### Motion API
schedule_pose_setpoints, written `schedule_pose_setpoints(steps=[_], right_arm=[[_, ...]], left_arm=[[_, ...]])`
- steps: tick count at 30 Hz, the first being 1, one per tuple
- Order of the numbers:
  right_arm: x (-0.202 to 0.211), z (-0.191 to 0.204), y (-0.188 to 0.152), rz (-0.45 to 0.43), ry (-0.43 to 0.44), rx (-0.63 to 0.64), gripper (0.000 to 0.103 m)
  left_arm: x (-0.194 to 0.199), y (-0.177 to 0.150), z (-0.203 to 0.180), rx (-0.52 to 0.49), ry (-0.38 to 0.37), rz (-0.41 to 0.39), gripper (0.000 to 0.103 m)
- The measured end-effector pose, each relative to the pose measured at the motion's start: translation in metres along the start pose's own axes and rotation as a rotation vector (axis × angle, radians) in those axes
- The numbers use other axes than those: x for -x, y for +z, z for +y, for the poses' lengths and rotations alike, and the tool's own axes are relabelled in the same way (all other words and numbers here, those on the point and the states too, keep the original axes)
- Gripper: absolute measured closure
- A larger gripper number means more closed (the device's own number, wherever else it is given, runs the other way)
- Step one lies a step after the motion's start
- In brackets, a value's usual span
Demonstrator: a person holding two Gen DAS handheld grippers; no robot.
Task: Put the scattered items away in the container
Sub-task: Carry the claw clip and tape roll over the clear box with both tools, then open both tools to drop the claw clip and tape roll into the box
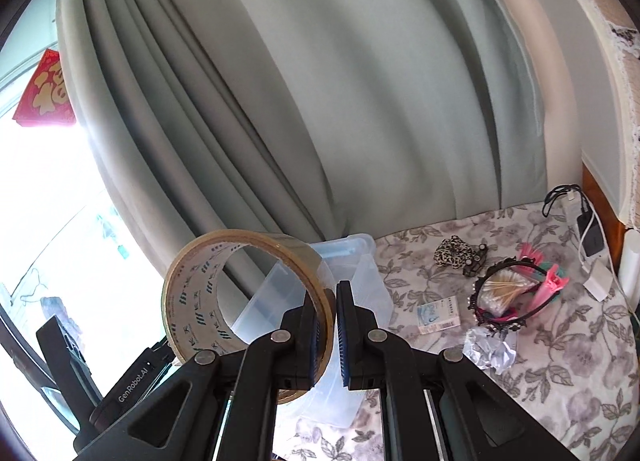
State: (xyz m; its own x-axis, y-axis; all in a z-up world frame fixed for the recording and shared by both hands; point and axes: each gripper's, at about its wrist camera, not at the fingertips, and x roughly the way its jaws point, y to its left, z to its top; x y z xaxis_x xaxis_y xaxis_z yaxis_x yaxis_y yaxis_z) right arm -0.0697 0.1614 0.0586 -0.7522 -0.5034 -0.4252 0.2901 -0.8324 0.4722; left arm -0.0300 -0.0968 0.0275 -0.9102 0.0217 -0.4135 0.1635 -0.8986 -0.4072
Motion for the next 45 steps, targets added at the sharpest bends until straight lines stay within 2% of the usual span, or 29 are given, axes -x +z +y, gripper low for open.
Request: schedule_pose_setpoints(steps=[8,16,24,32,37,40,42,43,45], right_arm=[[-0.055,0.023,-0.025,0.120,0.015,0.047,0.094],[-0.099,0.033,-0.044,0.209,0.010,0.083,0.094],[-0.134,0.026,-0.055,0.276,-0.011,0.084,0.094],[-0.152,0.021,-0.061,0.307,-0.011,0.090,0.093],[-0.155,0.019,-0.062,0.301,0.011,0.095,0.088],[-0.154,0.023,-0.064,0.288,0.007,0.124,0.085],[-0.155,0.025,-0.064,0.290,0.015,0.134,0.077],[-0.155,0.026,-0.064,0.291,0.017,0.139,0.075],[-0.155,0.028,-0.065,0.290,0.012,0.159,0.073]], left_arm=[[-0.020,0.001,0.041,0.052,0.048,0.029,0.052],[-0.042,-0.006,0.062,0.075,0.050,0.071,0.052],[-0.066,-0.008,0.061,0.054,0.016,0.105,0.052],[-0.086,-0.010,0.061,0.037,0.032,0.140,0.052],[-0.091,-0.007,0.056,0.014,0.035,0.137,0.052],[-0.094,-0.005,0.051,-0.011,0.036,0.136,0.045],[-0.095,-0.004,0.049,-0.019,0.039,0.134,0.042],[-0.095,-0.003,0.048,-0.020,0.041,0.133,0.038],[-0.096,-0.001,0.047,-0.022,0.042,0.135,0.036]])
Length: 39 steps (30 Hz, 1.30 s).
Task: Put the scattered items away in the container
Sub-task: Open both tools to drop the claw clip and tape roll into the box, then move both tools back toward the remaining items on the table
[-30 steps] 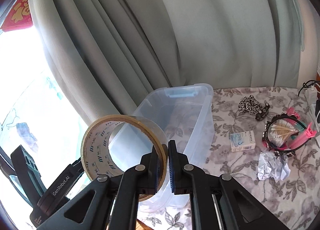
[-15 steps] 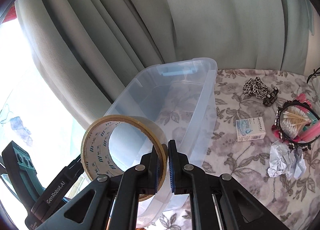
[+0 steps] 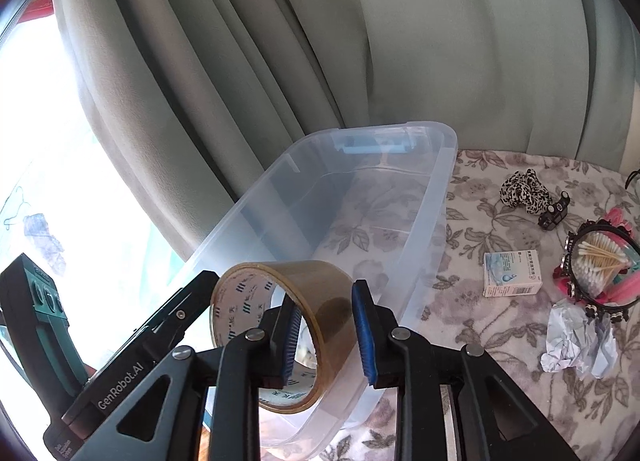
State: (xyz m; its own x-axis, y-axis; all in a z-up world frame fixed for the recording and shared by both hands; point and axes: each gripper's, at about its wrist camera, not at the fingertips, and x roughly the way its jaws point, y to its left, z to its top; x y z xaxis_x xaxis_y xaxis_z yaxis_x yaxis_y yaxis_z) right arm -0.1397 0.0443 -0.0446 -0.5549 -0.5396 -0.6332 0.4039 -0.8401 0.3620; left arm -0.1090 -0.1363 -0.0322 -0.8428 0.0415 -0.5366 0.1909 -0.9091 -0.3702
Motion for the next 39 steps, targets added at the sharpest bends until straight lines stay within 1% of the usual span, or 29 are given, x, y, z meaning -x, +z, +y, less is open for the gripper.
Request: schedule_pose_setpoints(steps=[5,9,12,14,18,19,24,31,36,39], right_arm=[[-0.001,0.001,-0.001,0.000,-0.003,0.018,0.069],[-0.001,0.002,-0.002,0.003,0.002,0.027,0.066],[0.002,0.004,-0.002,-0.005,0.009,0.032,0.059],[0.003,0.005,-0.001,-0.010,-0.001,0.037,0.058],[0.005,0.004,-0.001,-0.014,0.005,0.023,0.057],[0.005,0.004,-0.002,-0.014,0.006,0.022,0.057],[0.007,0.005,-0.001,-0.007,0.008,0.023,0.057],[0.015,0.003,-0.001,-0.005,0.021,-0.001,0.057],[0.032,0.000,-0.001,-0.032,0.032,-0.014,0.057],[0.050,-0.004,-0.001,-0.070,0.029,-0.016,0.057]], left_arm=[[-0.001,0.004,0.000,0.009,-0.004,0.002,0.035],[0.001,0.002,0.001,0.005,0.005,0.004,0.034],[0.008,-0.004,0.000,-0.005,0.017,0.002,0.034],[0.021,-0.021,0.002,-0.011,0.019,0.002,0.034],[0.019,-0.024,0.005,-0.004,0.011,0.014,0.033],[0.013,-0.024,0.010,-0.003,0.012,0.016,0.033],[0.013,-0.024,0.009,-0.007,0.029,0.024,0.033],[0.020,-0.022,0.013,0.043,0.033,0.054,0.033],[0.033,-0.021,0.007,0.041,0.043,0.052,0.033],[0.039,-0.020,-0.006,0.027,0.025,0.047,0.033]])
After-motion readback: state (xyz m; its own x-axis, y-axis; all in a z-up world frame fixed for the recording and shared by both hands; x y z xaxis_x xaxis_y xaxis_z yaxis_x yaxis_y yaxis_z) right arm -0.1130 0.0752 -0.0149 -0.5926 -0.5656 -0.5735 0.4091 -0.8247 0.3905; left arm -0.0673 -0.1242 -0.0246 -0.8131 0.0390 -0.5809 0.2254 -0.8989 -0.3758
